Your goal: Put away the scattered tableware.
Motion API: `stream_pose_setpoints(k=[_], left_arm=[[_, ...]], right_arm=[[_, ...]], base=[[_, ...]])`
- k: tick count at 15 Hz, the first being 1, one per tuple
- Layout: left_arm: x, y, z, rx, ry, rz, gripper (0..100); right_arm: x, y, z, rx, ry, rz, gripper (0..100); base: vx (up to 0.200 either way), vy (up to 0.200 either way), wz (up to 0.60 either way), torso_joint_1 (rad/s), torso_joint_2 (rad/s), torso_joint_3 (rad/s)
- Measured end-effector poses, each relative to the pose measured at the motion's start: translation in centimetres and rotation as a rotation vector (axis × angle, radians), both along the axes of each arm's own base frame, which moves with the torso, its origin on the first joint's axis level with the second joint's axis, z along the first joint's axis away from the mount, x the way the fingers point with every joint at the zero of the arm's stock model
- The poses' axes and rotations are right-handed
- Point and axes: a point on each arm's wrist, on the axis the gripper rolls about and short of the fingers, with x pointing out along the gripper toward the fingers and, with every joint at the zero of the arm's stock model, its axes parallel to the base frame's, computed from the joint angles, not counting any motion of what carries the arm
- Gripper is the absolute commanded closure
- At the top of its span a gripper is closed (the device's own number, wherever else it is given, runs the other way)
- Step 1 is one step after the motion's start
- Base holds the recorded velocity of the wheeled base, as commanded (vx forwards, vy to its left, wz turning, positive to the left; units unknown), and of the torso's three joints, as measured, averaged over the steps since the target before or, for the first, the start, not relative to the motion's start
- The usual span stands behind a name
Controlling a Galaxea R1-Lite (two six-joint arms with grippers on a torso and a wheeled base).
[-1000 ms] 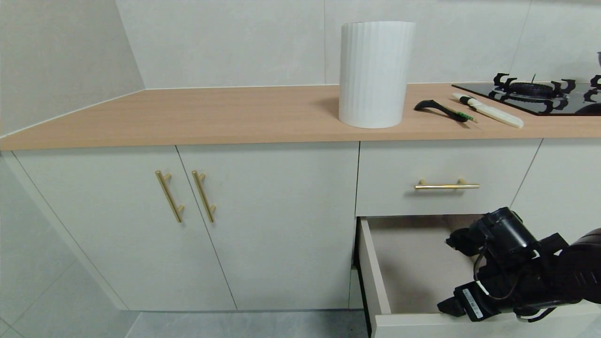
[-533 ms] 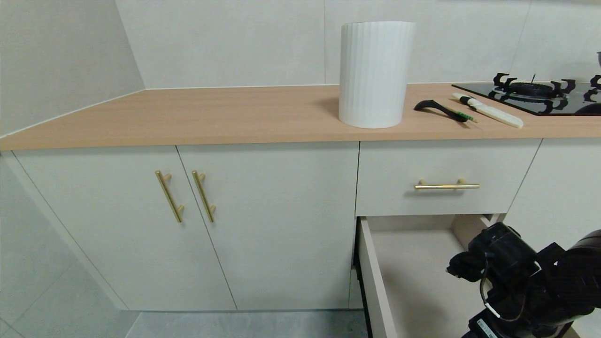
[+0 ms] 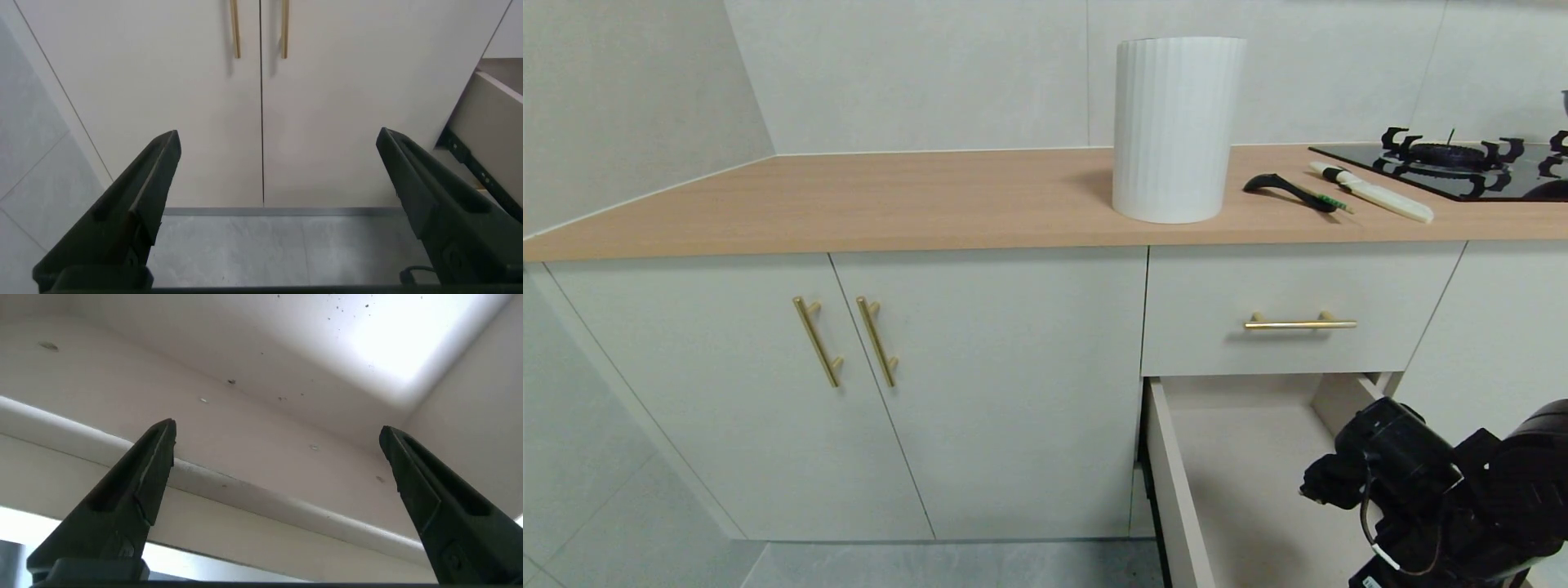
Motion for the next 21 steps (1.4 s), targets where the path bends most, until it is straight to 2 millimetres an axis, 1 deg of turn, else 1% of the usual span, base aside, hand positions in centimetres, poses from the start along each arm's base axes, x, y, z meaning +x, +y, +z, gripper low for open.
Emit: stream_pose_setpoints(k=[4, 5, 8, 9, 12, 17, 21], left_arm=[[0.0, 0.0, 0.0, 0.000, 0.000, 0.000, 0], [0.0, 0.0, 0.0, 0.000, 0.000, 0.000, 0], [0.0, 0.0, 0.0, 0.000, 0.000, 0.000, 0], [0.0, 0.0, 0.0, 0.000, 0.000, 0.000, 0], [0.0, 0.0, 0.0, 0.000, 0.000, 0.000, 0], [0.0, 0.0, 0.0, 0.000, 0.000, 0.000, 0], [0.0, 0.0, 0.0, 0.000, 0.000, 0.000, 0]], right_arm=[[0.3, 0.2, 0.3, 0.011, -0.012, -0.016, 0], [0.7, 0.4, 0.7, 0.036, -0.033, -0.064, 0], [2.9, 1.0, 2.3, 0.177, -0.203, -0.227, 0], [3.6, 0.9, 2.7, 0.214, -0.262, -0.254, 0], [4.8, 0.3, 3.3, 0.271, -0.360, -0.309, 0], [5.0, 0.1, 3.4, 0.254, -0.402, -0.344, 0], [5.0, 0.1, 3.4, 0.251, -0.406, -0.346, 0]], base=[[0.000, 0.000, 0.00, 0.000, 0.00, 0.000], [0.000, 0.000, 0.00, 0.000, 0.00, 0.000], [0.000, 0.000, 0.00, 0.000, 0.00, 0.000], [0.000, 0.000, 0.00, 0.000, 0.00, 0.000], [0.000, 0.000, 0.00, 0.000, 0.00, 0.000], [0.000, 0.000, 0.00, 0.000, 0.00, 0.000], [0.000, 0.000, 0.00, 0.049, -0.23, -0.226]])
